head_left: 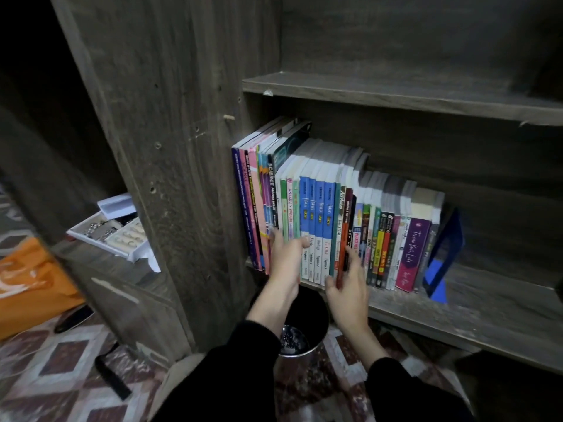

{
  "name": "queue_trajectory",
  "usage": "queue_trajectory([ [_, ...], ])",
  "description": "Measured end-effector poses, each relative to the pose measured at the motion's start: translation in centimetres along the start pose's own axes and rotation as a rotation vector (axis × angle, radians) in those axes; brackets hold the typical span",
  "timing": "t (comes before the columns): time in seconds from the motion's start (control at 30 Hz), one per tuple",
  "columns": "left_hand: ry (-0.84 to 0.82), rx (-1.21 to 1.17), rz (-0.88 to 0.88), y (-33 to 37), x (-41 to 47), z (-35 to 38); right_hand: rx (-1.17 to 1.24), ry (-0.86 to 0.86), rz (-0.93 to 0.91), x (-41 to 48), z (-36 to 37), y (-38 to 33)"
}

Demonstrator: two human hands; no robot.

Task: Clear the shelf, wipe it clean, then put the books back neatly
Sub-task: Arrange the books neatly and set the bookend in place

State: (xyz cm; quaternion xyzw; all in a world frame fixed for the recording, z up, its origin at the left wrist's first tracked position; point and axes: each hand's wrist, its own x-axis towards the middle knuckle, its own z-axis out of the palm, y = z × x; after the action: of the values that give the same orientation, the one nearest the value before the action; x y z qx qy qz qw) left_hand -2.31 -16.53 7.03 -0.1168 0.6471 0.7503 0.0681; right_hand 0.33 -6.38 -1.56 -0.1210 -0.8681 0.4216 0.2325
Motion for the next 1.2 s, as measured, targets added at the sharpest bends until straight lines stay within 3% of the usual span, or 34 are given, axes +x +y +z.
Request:
queue_trajectory([
  [0.07,0.037,-0.049,-0.079,-2.2,-1.0,0.9,-0.065,-0.04,-0.013,-0.8,-0.1,0.5],
  [0.2,-0.128,-0.082,-0.163,-4.2,-2.9,2.8,-0.399,-0.218,-0.082,-1.7,-0.5,1.6],
  [0.33,-0.163,-0.059,-0.112,-3.6,-2.4,3.6,-0.778,-0.358,-0.05,-0.9,-1.0,2.0],
  [0.5,-0.132,0.02,-0.031,-3.9,-1.2,3.9,-0.986,-0.409,-0.12,0.2,-0.8,2.9],
  [0.63,-0.152,0.031,0.03,-4.0,-1.2,4.6,-0.946,-0.415,-0.105,0.1,-0.3,2.9],
  [0.77,-0.236,0.01,-0.002,-2.9,-1.8,6.1,-0.705,-0.375,-0.157,0.3,-1.0,4.2],
  [0.9,-0.379,-0.012,-0.062,-1.3,-1.9,7.4,-0.476,-0.099,-0.3,0.5,-3.1,6.3],
  [1.0,-0.343,0.033,-0.071,-1.4,-1.2,8.3,-0.482,0.141,-0.205,1.5,-5.0,6.9],
  [1.07,-0.304,0.041,-0.078,-1.6,-1.1,8.7,-0.51,0.207,-0.144,2.3,-6.2,7.2],
  [1.2,-0.25,0.096,-0.077,-1.4,-1.4,9.2,-0.8,0.081,-0.26,3.2,-7.5,8.0],
])
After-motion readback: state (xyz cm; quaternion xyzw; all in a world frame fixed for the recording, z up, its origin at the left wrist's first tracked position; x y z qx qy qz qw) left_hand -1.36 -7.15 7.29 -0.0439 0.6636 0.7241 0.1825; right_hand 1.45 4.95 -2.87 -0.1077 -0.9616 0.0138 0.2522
